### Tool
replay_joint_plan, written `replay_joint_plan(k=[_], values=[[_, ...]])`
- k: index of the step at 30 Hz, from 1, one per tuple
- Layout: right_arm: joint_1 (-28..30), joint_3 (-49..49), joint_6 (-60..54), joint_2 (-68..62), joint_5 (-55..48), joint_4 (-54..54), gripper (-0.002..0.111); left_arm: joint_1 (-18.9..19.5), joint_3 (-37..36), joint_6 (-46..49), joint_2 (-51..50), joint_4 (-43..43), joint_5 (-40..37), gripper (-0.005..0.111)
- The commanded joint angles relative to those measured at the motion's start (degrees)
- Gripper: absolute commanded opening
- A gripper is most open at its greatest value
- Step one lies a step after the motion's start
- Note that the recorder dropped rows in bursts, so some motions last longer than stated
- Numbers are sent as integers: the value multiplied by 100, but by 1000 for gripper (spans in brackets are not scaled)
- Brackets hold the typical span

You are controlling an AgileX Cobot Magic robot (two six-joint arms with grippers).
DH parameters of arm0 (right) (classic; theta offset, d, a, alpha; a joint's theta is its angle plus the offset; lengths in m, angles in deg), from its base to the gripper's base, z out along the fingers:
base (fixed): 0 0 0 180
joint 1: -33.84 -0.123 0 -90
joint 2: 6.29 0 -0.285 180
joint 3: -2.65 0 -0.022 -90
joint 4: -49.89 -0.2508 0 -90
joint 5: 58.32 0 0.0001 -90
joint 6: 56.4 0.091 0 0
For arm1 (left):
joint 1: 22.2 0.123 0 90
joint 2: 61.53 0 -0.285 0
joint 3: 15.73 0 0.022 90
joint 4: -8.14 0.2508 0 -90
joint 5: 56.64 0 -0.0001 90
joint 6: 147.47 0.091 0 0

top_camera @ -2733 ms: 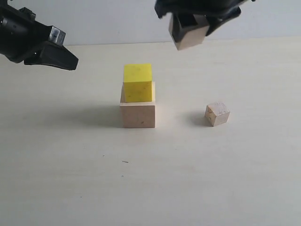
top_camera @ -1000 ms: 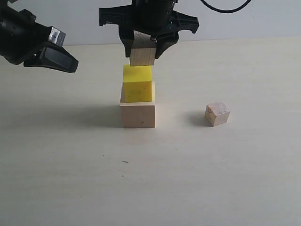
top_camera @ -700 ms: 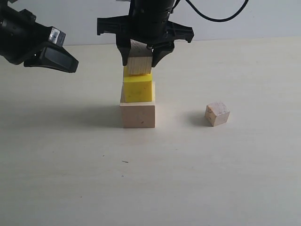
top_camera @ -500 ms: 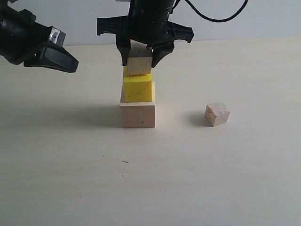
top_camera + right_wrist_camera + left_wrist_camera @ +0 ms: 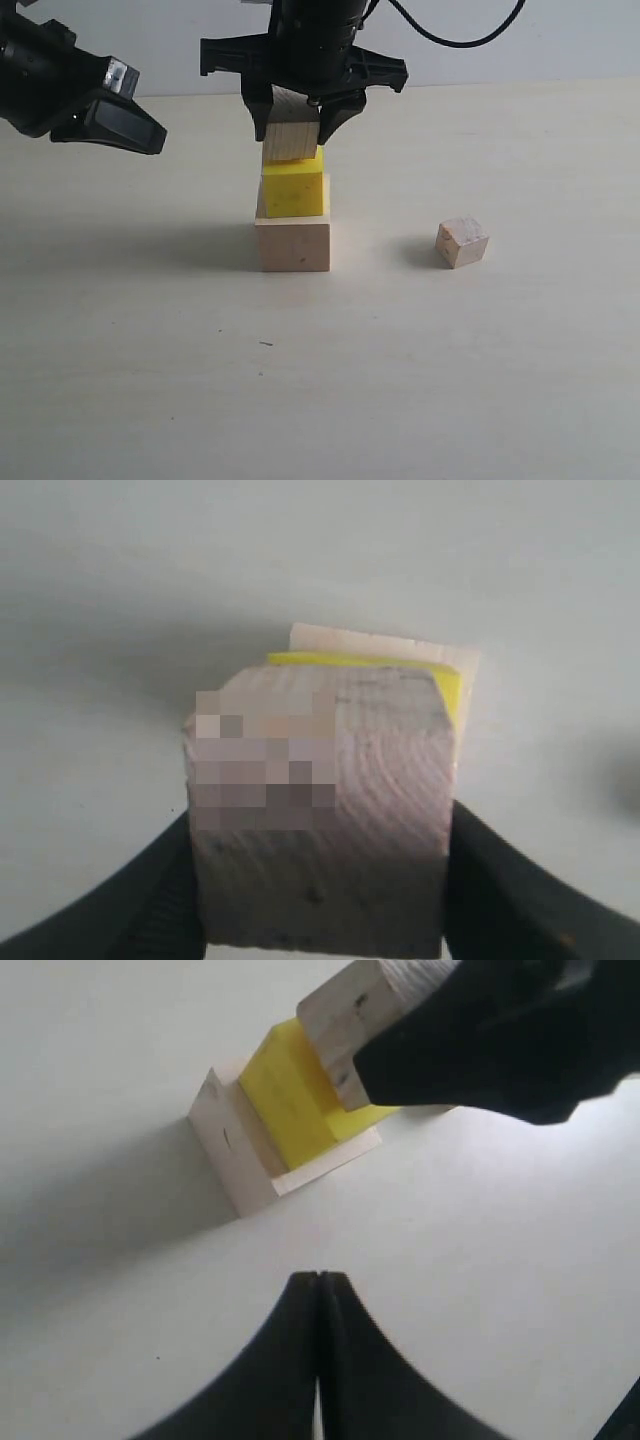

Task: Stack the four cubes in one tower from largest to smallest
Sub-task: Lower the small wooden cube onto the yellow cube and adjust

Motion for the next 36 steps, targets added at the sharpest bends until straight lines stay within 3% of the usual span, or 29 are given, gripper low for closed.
replay_joint_plan(k=[1,36], values=[[-46,-47,-24,111,35,7,0,2,-14,-22,46,-27,-25,0],[-52,61,-47,283,35,156,0,2,-14,-22,46,60,-14,0]])
